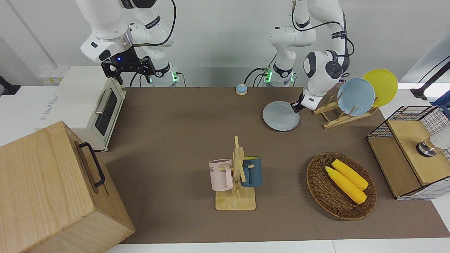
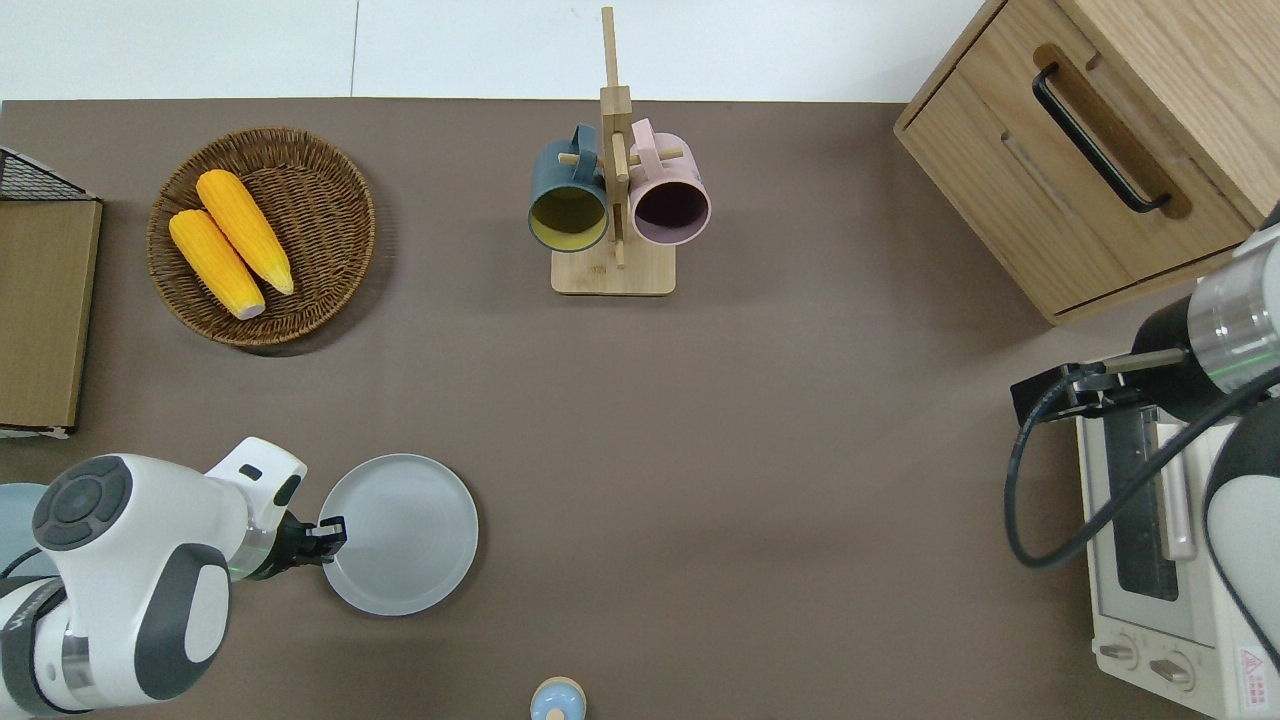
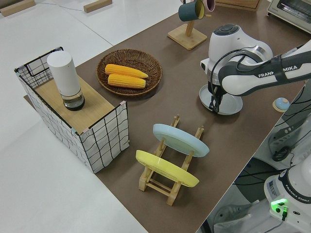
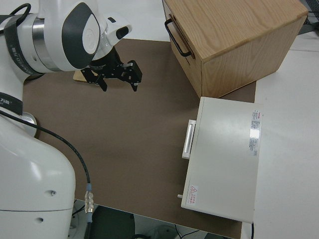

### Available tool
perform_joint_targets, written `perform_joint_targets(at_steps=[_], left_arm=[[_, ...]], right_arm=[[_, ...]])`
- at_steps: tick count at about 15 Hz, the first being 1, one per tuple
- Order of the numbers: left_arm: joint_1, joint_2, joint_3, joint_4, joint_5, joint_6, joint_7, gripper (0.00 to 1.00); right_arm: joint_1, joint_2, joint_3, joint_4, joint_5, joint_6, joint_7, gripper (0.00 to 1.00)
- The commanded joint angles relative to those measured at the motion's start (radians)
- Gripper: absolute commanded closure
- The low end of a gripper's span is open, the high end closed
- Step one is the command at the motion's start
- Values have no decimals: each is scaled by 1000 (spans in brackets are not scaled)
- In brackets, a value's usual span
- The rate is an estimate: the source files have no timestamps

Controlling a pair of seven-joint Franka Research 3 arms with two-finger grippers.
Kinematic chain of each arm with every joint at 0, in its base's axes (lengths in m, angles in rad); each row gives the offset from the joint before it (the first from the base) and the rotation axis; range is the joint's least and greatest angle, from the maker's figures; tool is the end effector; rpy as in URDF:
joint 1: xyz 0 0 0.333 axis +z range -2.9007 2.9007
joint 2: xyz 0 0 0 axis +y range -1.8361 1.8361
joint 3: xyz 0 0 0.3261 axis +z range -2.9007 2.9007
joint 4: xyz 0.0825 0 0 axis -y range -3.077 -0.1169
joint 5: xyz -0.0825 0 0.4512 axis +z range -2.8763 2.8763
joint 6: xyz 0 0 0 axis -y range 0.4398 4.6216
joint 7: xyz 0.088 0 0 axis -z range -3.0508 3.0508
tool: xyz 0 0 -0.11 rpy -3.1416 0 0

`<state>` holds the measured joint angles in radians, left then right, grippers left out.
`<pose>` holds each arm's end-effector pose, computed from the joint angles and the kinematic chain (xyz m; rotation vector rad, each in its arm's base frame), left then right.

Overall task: Pick gray plate from table and place it on lower plate rack with left arm
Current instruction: 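Lift the gray plate and carry it toward the wooden plate rack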

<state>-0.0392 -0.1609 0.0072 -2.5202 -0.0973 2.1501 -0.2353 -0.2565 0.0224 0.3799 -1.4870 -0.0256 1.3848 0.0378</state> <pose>0.4688 -0.0194 0.2805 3.0483 0.4062 -0.3357 0.6043 0.0691 0.6481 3.1062 0.1287 -0.1887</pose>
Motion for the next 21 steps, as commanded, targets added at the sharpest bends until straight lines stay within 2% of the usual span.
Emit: perform_joint_targets(at_steps=[1,8,16,21], left_arm=[[5,4,7,43,-10,-39,5,1000],[7,-26,10,90,25,-125,-10,1000],[2,-46,10,227,235,-286,-44,1000],[-10,-49,-6,305,414,-413,-166,1000]], right_arm=[[-26,-2,24,10,-7,-15,13,17],[-26,-2,24,10,-7,-15,13,17],[-26,-2,24,10,-7,-15,13,17],[-26,-2,24,10,-7,-15,13,17]])
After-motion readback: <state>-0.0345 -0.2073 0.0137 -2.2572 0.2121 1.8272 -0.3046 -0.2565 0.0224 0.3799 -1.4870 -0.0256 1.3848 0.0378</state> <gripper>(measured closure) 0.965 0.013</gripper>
